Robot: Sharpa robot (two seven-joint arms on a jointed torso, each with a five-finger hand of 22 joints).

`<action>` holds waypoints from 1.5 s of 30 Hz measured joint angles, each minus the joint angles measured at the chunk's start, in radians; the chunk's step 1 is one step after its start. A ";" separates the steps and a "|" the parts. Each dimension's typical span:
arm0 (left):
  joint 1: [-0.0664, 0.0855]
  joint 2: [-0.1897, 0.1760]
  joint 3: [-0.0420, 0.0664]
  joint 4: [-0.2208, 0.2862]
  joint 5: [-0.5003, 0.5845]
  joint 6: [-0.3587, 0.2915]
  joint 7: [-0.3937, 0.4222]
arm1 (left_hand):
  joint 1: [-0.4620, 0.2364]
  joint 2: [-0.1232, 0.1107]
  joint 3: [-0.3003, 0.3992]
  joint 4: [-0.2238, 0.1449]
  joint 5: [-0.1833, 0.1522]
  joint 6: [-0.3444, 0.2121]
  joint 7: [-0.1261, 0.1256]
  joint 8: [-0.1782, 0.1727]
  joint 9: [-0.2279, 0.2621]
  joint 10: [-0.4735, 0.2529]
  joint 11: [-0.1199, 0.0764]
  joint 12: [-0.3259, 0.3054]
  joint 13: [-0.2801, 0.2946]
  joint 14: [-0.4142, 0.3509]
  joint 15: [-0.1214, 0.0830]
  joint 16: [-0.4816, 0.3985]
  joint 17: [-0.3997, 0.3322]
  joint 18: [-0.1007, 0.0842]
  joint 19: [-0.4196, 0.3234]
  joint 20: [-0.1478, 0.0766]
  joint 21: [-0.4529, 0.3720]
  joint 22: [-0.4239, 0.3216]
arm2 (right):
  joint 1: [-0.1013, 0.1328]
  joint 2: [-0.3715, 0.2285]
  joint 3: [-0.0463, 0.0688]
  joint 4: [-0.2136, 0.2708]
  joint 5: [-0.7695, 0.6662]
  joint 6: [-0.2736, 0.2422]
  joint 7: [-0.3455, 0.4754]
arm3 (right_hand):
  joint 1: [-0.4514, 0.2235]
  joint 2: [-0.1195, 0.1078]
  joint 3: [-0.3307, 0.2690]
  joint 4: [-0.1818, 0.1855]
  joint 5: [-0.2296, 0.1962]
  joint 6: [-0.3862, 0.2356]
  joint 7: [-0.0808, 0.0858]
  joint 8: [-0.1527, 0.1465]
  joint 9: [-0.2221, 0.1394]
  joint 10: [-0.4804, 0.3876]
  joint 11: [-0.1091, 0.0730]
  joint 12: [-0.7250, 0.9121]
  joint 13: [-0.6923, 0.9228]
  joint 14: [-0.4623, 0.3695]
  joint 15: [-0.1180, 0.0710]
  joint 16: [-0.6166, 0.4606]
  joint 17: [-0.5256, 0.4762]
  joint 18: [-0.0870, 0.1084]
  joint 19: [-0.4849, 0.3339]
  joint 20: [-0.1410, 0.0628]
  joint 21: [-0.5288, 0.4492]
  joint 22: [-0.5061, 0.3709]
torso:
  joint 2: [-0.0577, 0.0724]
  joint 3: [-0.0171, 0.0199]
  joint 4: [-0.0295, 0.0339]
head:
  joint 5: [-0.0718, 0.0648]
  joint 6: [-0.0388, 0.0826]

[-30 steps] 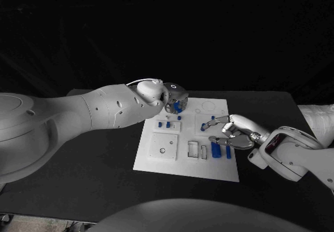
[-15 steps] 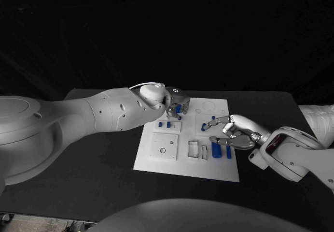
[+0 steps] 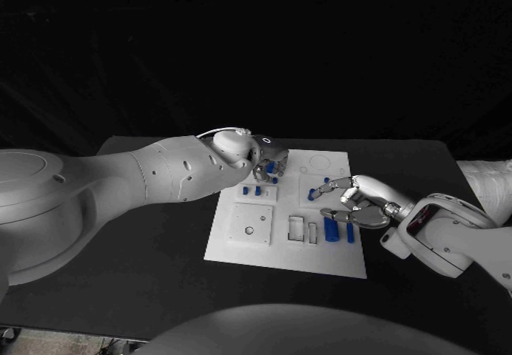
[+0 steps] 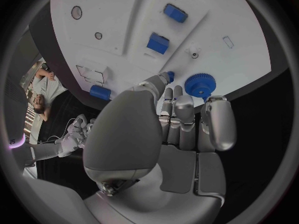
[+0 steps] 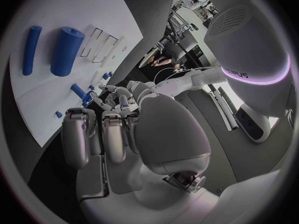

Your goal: Assemble the parts on the task board

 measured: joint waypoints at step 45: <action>-0.033 0.037 -0.001 -0.065 -0.029 -0.017 0.034 | -0.002 0.039 0.007 -0.029 0.057 0.042 -0.020 0.031 -0.011 0.014 -0.021 0.003 0.017 -0.030 -0.002 0.007 -0.049 0.000 -0.007 0.000 -0.017 0.000 | 0.000 -0.003 0.000 0.001 0.002 0.005 -0.001 | 0.000 0.000 0.000 0.000 0.000 0.000 0.000 0.012 0.003 0.000 0.000 0.000 0.000 0.000 0.000 0.000 0.000 0.000 0.000 0.000 0.000 0.000 | 0.000 0.0000 0.0000 | -0.003 0.000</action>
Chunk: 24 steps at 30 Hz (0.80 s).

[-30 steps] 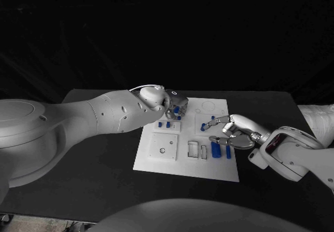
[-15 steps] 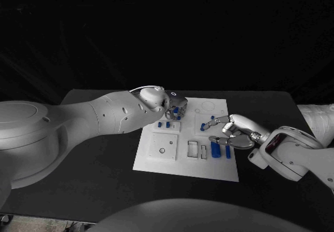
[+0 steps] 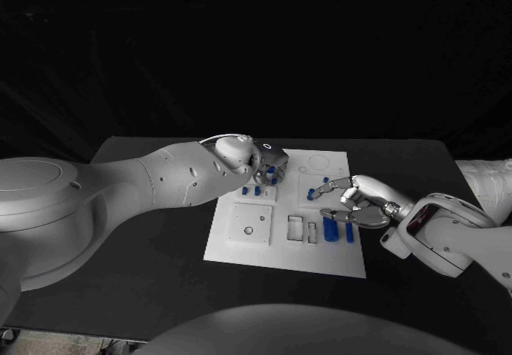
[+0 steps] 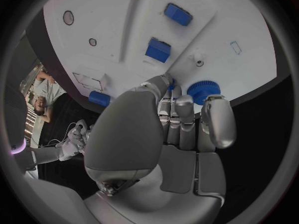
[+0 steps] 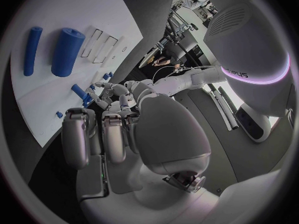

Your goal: Assemble the parts on the task board

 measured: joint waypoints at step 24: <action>-0.009 -0.005 0.000 -0.008 -0.077 -0.150 0.016 | 0.021 0.039 -0.016 -0.061 0.007 0.123 0.027 0.050 0.000 0.175 0.011 0.016 -0.001 0.038 -0.005 -0.062 -0.117 -0.016 0.004 -0.004 0.111 0.000 | 0.000 -0.003 0.000 -0.001 0.000 0.003 -0.002 | 0.000 0.000 0.000 0.000 -0.012 0.000 0.000 0.004 0.003 0.000 0.000 0.000 0.000 0.000 0.000 0.000 0.000 0.000 0.000 0.000 0.000 0.000 | 0.000 0.0001 0.0002 | 0.003 0.000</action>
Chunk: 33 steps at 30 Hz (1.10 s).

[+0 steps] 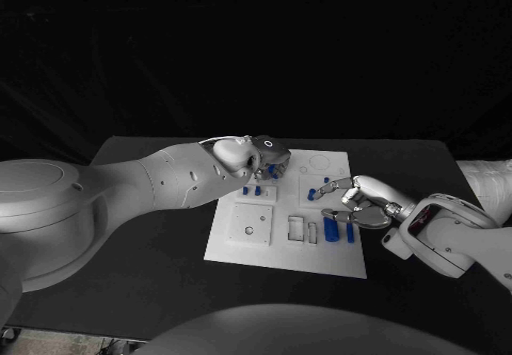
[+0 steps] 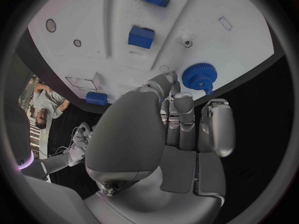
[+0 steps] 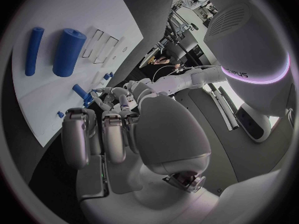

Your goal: Assemble the parts on the task board

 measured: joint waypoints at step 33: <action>0.098 -0.227 -0.006 0.181 0.102 0.096 0.023 | -0.020 0.006 0.007 0.005 -0.004 -0.001 0.000 -0.029 -0.023 0.007 0.000 -0.066 -0.035 -0.004 0.004 -0.046 -0.072 0.000 0.000 0.000 -0.021 0.000 | -0.001 0.011 0.000 -0.014 0.000 0.014 -0.008 | 0.000 0.000 0.000 0.000 -0.010 0.003 -0.003 0.006 0.002 0.000 0.000 0.000 0.000 0.000 0.000 0.000 0.000 0.000 -0.004 0.004 -0.006 0.000 | 0.000 -0.0005 0.0004 | 0.016 0.000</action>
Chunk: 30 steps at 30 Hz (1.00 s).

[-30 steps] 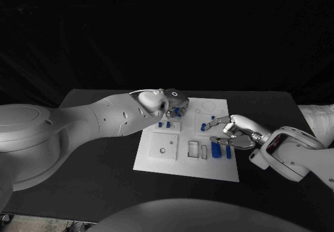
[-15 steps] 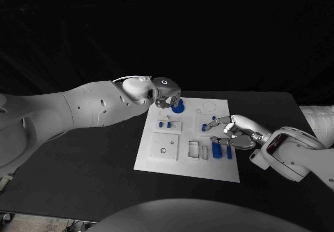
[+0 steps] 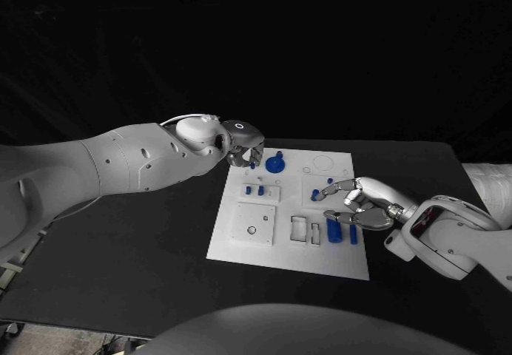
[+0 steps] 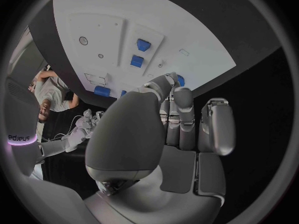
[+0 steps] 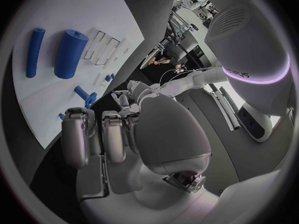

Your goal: Assemble the parts on the task board

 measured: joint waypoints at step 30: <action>-0.050 0.061 -0.005 -0.087 0.070 0.005 0.000 | 0.000 0.000 0.000 0.000 0.000 -0.004 0.003 -0.008 -0.007 0.000 0.000 -0.015 -0.008 -0.014 0.000 -0.015 -0.027 0.000 0.000 0.000 -0.014 0.000 | -0.001 0.004 0.000 0.000 0.000 0.007 -0.008 | 0.000 0.000 0.000 0.000 0.000 0.000 0.000 0.000 0.001 0.000 0.000 0.000 0.000 0.000 0.000 0.000 0.001 0.000 0.000 0.000 -0.003 0.001 | 0.000 0.0005 -0.0009 | 0.002 0.000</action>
